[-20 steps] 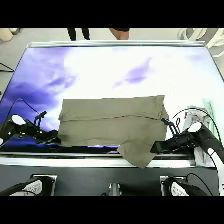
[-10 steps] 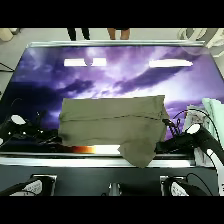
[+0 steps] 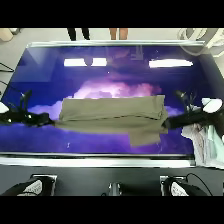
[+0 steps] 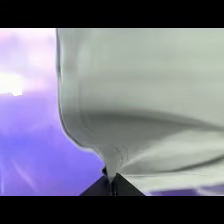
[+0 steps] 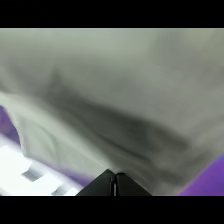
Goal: Fold the shirts.
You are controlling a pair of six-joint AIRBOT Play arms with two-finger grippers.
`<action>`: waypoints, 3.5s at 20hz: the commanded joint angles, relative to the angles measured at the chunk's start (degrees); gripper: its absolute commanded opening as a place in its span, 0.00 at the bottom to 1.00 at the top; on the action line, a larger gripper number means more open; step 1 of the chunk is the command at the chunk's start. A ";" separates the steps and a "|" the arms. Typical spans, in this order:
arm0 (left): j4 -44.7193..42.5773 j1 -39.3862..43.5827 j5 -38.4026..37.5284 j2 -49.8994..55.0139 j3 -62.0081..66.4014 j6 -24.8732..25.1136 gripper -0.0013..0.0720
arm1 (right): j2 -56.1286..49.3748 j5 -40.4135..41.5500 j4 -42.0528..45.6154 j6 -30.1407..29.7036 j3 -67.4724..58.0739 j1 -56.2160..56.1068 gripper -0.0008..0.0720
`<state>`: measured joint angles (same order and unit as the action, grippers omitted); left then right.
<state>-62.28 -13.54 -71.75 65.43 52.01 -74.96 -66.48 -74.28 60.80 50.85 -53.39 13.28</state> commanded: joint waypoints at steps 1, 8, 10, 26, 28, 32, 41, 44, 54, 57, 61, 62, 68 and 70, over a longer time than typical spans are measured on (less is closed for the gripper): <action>-0.02 1.29 1.36 6.80 10.97 -1.60 0.04 | -9.99 5.09 -1.36 0.35 -14.64 -1.51 0.03; -0.07 2.56 -2.51 30.71 29.16 -7.26 0.04 | -34.56 9.99 -2.12 4.85 -36.09 -5.27 0.03; -0.04 2.69 -2.49 33.83 30.16 -7.58 0.04 | -36.17 11.91 -2.01 4.85 -36.54 -5.27 0.03; 0.59 3.15 -4.48 29.22 45.31 -6.03 0.84 | -38.23 -10.73 2.19 3.69 -36.37 6.60 1.00; 0.59 3.54 -5.40 26.73 45.31 -6.03 0.84 | -41.13 -10.56 -0.59 3.76 -36.37 6.56 1.00; 0.63 4.37 -5.64 22.23 45.31 -6.03 0.84 | -45.62 -8.41 -8.41 4.70 -36.37 6.32 1.00; 3.50 11.74 -6.16 21.14 45.27 -6.05 0.58 | -44.50 -7.02 -21.81 3.26 -36.79 1.84 0.04; 3.69 20.44 -2.56 26.43 45.13 -6.08 0.11 | -38.77 -8.94 -22.21 3.08 -36.79 1.84 0.04; 24.68 46.53 14.40 50.07 45.16 -10.14 0.05 | -18.67 -20.81 -22.45 6.56 -36.79 1.79 0.03; 33.31 50.82 19.96 53.07 45.16 -10.12 0.05 | -13.00 -22.03 -24.35 7.41 -36.79 1.79 0.03; 42.03 53.96 25.66 55.58 45.18 -10.12 0.05 | -9.35 -23.89 -24.33 8.55 -36.79 1.79 0.03; 43.10 53.99 26.32 55.82 45.18 -10.10 0.05 | -9.27 -24.20 -24.20 8.72 -36.76 1.79 0.03; 19.23 43.85 21.53 44.19 45.16 -12.11 0.04 | -12.74 -17.79 -22.80 8.87 -36.76 -6.08 0.03; 10.08 37.03 17.40 35.98 45.16 -12.11 0.04 | -16.81 -12.37 -22.77 8.87 -36.76 -12.66 0.03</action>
<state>-38.06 30.33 -50.09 109.67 97.12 -85.93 -79.77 -92.75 37.76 59.64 -90.11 7.20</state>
